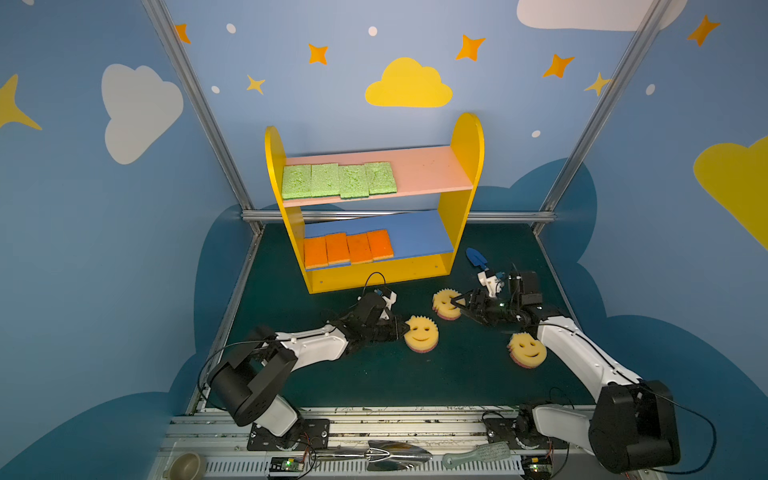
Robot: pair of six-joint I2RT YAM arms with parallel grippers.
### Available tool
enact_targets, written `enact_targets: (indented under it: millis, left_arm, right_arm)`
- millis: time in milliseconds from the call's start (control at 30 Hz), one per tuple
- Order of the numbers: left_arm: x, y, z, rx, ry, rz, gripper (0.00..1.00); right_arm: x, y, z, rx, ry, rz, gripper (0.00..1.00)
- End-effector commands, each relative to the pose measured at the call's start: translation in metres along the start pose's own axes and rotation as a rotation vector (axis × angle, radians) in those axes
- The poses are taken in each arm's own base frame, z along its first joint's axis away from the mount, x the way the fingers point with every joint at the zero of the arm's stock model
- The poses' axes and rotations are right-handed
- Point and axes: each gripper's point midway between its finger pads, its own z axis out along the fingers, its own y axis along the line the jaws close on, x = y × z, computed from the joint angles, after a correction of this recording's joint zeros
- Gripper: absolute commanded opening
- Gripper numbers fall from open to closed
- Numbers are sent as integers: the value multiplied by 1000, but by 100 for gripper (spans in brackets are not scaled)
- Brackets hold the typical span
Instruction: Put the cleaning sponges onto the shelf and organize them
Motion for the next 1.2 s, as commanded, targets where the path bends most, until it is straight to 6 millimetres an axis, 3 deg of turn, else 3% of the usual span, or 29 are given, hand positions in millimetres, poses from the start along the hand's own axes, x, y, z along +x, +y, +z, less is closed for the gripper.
enact_targets:
  millis: [0, 200, 433, 633, 900, 933, 967, 1000, 1100, 1167]
  left_arm:
    - [-2, -1, -13, 24, -4, -2, 3]
    - [-8, 10, -33, 5, -50, -18, 3]
    - [-12, 17, -50, -2, -101, -31, 3]
    - [-11, 20, -56, -21, -113, -43, 3]
    - [-9, 25, -64, -31, -131, -46, 3]
    - [-9, 28, -65, -38, -131, -47, 6]
    - [-9, 29, -66, -43, -135, -49, 16]
    - [-8, 33, -67, -53, -138, -53, 29]
    - [-10, 45, -75, -106, -169, -64, 82]
    - [-9, 54, -83, -149, -192, -66, 99]
  right_arm:
    - [18, 11, 22, -11, 69, -52, 66]
    - [39, 30, 55, -4, 159, -112, 68]
    - [54, 34, 83, -10, 231, -116, 61]
    - [60, 38, 100, -24, 274, -109, 46]
    - [56, 34, 112, -22, 259, -53, 6]
    - [56, 33, 114, -24, 256, -45, 2]
    - [55, 33, 117, -25, 253, -36, 0]
    - [55, 32, 119, -22, 251, -27, 0]
    - [54, 28, 128, 2, 239, 6, 0]
    - [51, 22, 133, 33, 200, 39, 0]
